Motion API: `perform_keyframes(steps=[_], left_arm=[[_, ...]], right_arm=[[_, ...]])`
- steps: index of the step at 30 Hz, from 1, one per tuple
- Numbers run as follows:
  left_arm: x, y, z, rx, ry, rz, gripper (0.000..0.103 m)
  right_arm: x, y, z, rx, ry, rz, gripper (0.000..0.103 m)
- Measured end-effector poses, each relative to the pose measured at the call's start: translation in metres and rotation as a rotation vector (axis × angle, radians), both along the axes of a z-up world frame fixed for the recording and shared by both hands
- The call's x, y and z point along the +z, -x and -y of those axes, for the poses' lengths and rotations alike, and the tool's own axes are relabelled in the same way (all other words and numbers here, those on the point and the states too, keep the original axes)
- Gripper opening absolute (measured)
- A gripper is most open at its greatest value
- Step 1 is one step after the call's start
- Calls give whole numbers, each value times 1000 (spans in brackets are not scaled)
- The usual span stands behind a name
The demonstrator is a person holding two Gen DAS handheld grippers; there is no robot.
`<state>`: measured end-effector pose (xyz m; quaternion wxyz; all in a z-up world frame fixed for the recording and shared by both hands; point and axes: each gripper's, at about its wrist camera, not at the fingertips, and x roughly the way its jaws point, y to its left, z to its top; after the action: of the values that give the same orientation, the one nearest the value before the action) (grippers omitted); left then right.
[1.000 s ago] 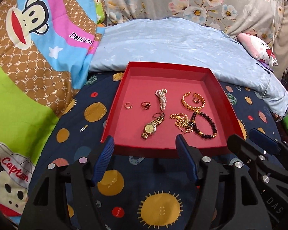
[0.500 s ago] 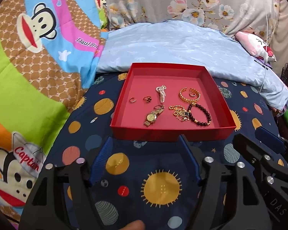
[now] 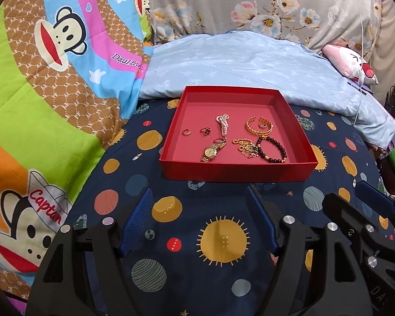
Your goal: Organize jewelry
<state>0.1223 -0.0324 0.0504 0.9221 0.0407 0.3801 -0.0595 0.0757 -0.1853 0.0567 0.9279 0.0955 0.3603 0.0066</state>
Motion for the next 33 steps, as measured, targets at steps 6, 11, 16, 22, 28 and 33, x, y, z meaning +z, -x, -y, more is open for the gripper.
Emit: perform_keyframes(steps=[6, 11, 16, 22, 28, 33], left_arm=[[1, 10, -3, 29, -14, 3, 70], [0, 17, -5, 35, -26, 0, 70], [-2, 23, -8, 36, -33, -6, 70], [-3, 28, -9, 39, -40, -8, 70], [-3, 30, -7, 34, -42, -7, 70], [-2, 32, -4, 32, -49, -1, 70]], right_arm=[[1, 10, -3, -1, 1, 2, 63], [0, 16, -5, -2, 3, -1, 63], [-2, 22, -9, -4, 15, -2, 64], [-3, 28, -9, -6, 12, -6, 64], [-3, 29, -8, -8, 12, -5, 64], [-4, 30, -7, -9, 10, -4, 64]])
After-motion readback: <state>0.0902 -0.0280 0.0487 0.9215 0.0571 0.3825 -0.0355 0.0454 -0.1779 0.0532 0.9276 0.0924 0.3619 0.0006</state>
